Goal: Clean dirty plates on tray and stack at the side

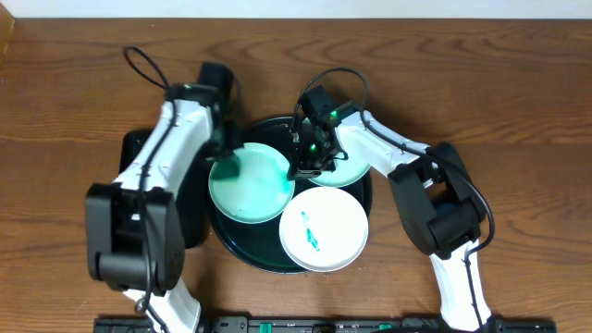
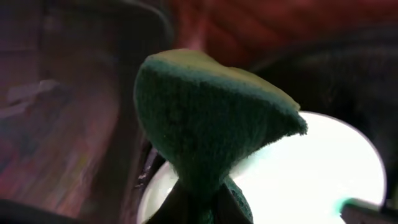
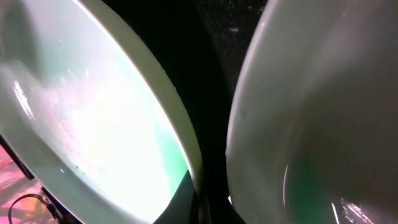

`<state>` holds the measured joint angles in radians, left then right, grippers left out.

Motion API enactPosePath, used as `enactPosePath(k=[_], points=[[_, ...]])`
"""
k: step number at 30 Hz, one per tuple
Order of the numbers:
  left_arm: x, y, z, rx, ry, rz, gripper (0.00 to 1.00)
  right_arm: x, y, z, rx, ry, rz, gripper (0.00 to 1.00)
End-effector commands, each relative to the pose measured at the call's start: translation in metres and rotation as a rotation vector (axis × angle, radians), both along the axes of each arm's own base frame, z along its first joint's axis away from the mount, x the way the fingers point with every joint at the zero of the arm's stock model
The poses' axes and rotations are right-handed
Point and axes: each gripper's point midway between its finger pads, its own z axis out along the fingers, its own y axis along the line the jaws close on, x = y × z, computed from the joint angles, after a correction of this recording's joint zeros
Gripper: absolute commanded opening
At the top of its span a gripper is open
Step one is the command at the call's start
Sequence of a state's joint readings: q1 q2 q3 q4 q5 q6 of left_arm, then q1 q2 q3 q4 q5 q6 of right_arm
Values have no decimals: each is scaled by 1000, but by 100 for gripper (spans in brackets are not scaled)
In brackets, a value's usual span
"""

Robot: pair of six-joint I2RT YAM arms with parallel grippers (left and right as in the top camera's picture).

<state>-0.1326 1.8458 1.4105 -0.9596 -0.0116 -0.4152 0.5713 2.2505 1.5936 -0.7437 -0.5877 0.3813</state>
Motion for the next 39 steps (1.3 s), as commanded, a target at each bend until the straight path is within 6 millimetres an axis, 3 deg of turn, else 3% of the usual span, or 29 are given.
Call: enactPosePath(k=[1, 7, 10, 15, 19, 30, 39], points=[[8, 24, 56, 31, -130, 32, 7, 0, -15, -13, -75, -12, -8, 1], [-1, 70, 79, 41, -173, 140, 7, 8, -15, 14, -169, -181, 15, 1], [-9, 105, 73, 52, -150, 223, 7, 11, -11, 47, -254, -365, 51, 1], [-21, 133, 65, 57, -121, 306, 7, 14, -10, 92, -371, -605, 68, 1], [-27, 142, 61, 57, -105, 333, 7, 14, -10, 124, -456, -775, 86, 1], [-29, 143, 59, 57, -100, 336, 8, 11, -23, 198, -774, -1176, 50, 1], [-29, 143, 59, 57, -100, 336, 7, -6, -17, 238, -922, -1392, -25, 1]])
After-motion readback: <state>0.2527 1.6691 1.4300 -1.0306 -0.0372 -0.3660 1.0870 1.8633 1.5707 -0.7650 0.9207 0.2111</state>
